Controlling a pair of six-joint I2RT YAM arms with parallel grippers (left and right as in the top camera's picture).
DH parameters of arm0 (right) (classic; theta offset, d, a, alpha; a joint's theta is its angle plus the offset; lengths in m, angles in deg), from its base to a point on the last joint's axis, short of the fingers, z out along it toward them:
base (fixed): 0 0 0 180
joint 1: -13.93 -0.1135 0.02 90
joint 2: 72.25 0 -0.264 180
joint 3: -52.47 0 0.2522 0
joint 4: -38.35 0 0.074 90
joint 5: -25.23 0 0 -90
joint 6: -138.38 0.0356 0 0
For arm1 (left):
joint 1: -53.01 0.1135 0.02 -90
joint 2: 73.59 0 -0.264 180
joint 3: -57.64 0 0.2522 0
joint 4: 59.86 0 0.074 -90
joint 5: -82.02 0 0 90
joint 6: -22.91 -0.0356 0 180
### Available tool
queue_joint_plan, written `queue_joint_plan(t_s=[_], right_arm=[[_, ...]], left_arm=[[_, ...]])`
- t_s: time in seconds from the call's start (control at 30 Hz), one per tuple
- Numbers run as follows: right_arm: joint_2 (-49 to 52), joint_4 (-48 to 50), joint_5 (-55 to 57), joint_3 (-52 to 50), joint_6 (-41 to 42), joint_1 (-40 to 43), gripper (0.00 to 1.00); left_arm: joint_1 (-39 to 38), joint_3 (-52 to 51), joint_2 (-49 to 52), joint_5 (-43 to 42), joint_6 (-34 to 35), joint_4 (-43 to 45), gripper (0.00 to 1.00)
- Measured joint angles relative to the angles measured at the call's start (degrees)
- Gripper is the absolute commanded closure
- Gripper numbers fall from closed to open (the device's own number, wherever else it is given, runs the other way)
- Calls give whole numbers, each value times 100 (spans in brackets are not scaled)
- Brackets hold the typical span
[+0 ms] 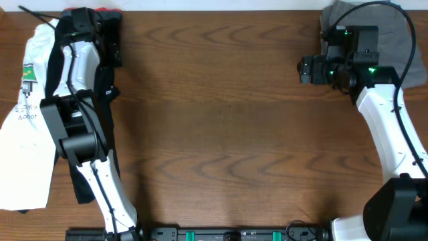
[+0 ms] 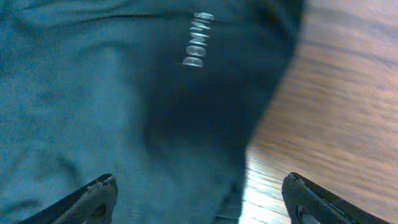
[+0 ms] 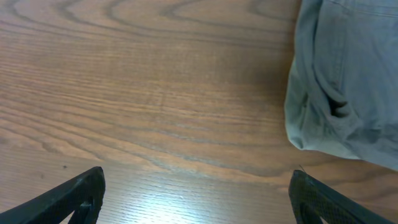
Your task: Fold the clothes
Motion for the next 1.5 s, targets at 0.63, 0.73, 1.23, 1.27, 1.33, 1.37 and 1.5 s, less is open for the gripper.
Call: queue_joint_plan(t_s=[0.63,0.73,1.23,1.27,1.33,1.37,1.5], right_arm=[[0,11,17,0,50,-90,4],[0,7,24,0,50,-90,3],[0,-52,125,0,48,-90,1],[0,-52,136,0,48,-90,1],[0,-55,155,0,48,-90,1],[0,-55,164,0,48,-90,1],[0,-55,170,0,48,-90,1]], left_arm=[[-168,0,422,-61,-522,98,21],[-168,-2,422,-57,-522,175,21],[-168,-15,422,323,-566,422,40],[-168,-37,422,356,-575,463,40],[-168,-118,422,435,-586,549,42],[-168,-166,422,481,-586,570,44],[-168,-234,422,601,-581,621,57]])
